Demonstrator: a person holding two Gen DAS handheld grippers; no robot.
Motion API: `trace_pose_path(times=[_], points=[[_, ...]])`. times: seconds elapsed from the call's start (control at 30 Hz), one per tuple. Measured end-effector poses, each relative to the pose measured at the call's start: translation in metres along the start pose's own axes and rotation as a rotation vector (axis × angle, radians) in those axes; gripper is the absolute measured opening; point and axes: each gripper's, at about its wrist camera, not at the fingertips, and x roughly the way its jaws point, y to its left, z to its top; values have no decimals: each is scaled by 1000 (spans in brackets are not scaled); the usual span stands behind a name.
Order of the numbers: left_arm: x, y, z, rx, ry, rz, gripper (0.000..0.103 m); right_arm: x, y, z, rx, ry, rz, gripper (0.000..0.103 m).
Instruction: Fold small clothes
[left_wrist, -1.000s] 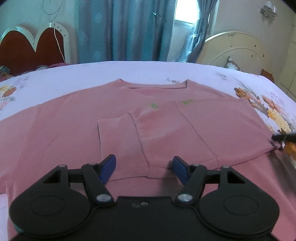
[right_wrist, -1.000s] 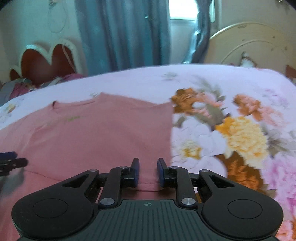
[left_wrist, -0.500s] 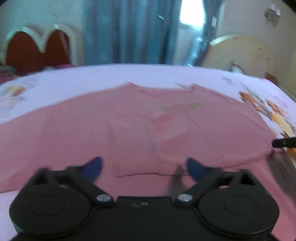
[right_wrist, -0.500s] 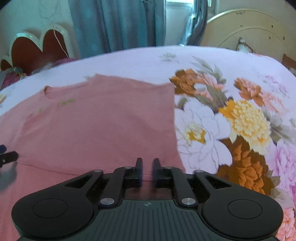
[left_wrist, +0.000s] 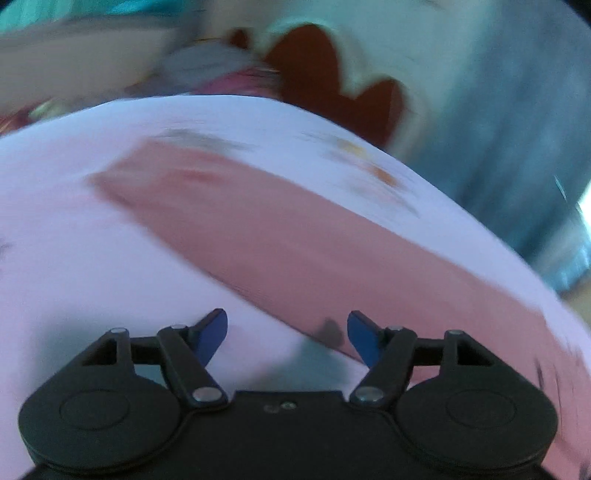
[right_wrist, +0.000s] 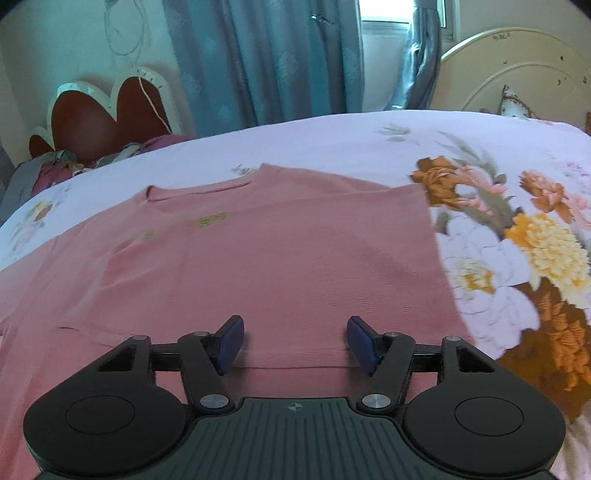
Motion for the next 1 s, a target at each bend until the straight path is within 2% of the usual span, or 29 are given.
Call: trace_pose_path(times=[0.03, 0.07, 0.2, 0.3, 0.33, 0.4, 0.43, 0.5, 0.63, 0.73, 0.8, 0.93, 1.0], points=[[3, 20, 9, -52, -21, -17, 61, 2, 1, 1, 7, 1, -3, 62], [6, 33, 17, -86, -34, -33, 60, 3, 3, 2, 17, 1, -5, 62], [24, 69, 47, -197, -67, -52, 59, 3, 6, 7, 54, 4, -28, 62], [35, 82, 61, -272, -93, -69, 59, 1, 9, 10, 57, 2, -45, 62], [37, 86, 64, -297, -103, -71, 56, 0, 10, 10, 54, -1, -52, 62], [42, 93, 68, -338, -110, -61, 42, -1, 10, 12, 53, -4, -62, 62], [45, 94, 71, -347, -104, -56, 14, -2, 10, 12, 55, -6, -64, 62], [48, 90, 74, -320, -84, -71, 11, -2, 9, 14, 54, -10, -67, 62], [34, 36, 72, -159, -101, -175, 11, -1, 5, 16, 66, -22, -69, 62], [24, -29, 58, -15, -82, -285, 11, 0, 0, 17, 84, -29, -66, 62], [19, -77, 41, 84, -56, -343, 11, -1, -2, 17, 96, -31, -56, 62], [10, -162, -4, 199, 23, -469, 11, -3, -7, 17, 105, -38, -38, 62], [7, -199, -27, 254, 63, -509, 11, -5, -10, 18, 102, -46, -31, 62]])
